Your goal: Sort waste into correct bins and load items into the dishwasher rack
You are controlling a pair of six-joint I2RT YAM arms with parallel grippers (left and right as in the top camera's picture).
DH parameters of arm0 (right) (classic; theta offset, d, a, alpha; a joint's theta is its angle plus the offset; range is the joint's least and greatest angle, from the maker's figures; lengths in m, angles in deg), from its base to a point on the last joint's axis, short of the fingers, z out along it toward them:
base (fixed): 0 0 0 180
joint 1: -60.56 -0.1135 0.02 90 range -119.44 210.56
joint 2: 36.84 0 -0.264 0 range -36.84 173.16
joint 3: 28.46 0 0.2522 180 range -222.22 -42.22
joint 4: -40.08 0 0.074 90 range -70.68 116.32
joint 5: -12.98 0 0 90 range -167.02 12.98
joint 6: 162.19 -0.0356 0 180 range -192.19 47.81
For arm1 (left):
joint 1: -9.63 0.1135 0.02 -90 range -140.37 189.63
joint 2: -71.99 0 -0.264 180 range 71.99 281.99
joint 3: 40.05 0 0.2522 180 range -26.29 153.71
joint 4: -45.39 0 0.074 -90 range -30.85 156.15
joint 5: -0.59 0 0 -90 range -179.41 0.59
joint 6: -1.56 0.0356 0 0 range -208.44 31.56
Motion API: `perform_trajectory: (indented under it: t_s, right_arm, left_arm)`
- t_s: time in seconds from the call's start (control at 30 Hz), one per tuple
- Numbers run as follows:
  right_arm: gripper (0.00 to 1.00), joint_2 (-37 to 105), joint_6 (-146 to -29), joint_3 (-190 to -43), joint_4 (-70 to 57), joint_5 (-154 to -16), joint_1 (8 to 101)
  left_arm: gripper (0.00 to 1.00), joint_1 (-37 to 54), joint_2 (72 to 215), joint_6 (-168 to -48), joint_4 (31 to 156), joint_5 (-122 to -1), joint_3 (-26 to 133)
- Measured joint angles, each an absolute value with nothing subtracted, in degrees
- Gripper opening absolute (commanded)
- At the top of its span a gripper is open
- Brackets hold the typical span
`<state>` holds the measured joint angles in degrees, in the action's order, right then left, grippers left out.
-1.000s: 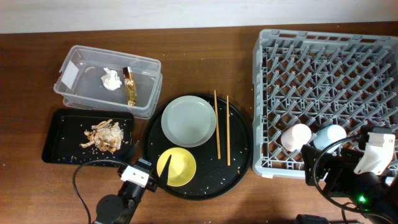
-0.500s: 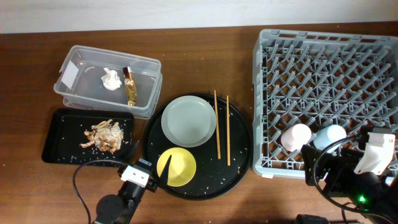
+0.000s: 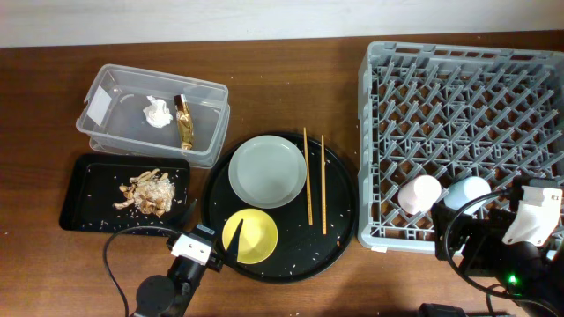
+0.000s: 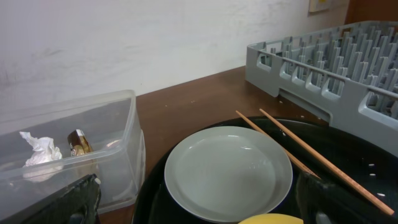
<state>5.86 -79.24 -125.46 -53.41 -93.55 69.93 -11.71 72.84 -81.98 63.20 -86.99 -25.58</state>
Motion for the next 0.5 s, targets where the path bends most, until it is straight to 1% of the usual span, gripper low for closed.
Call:
perform_trajectory:
  t_s: [0.23,0.3,0.33,0.37,0.4,0.43,0.5]
  right_arm:
    - [0.98,5.9,-79.2,-125.4,-55.6,-93.4,69.9]
    - [0.98,5.9,-79.2,-125.4,-54.2,-93.6,69.9]
    - [0.94,5.9,-79.3,-125.4,-52.9,-94.4,69.9]
    - [0.82,5.9,-79.5,-125.3,-51.6,-95.4,69.9]
    - [0.78,5.9,-79.9,-125.2,-50.2,-96.9,69.9]
    - [0.78,5.9,-80.4,-125.1,-48.4,-100.0,69.9]
    - [0.79,6.2,-80.7,-123.8,-49.8,-105.4,69.9]
  left_arm:
    - [0.99,-11.7,72.8,-82.0,63.2,-87.0,-25.6]
    - [0.99,-11.7,72.8,-82.0,63.2,-87.0,-25.6]
    - [0.99,-11.7,72.8,-82.0,63.2,-87.0,-25.6]
    - [0.99,-11.7,72.8,-82.0,63.2,-87.0,-25.6]
    - [0.99,-11.7,72.8,-82.0,63.2,-87.0,-25.6]
    - [0.99,-11.7,72.8,-82.0,63.2,-87.0,-25.6]
    - [0.99,-11.7,72.8,-82.0,63.2,-87.0,-25.6]
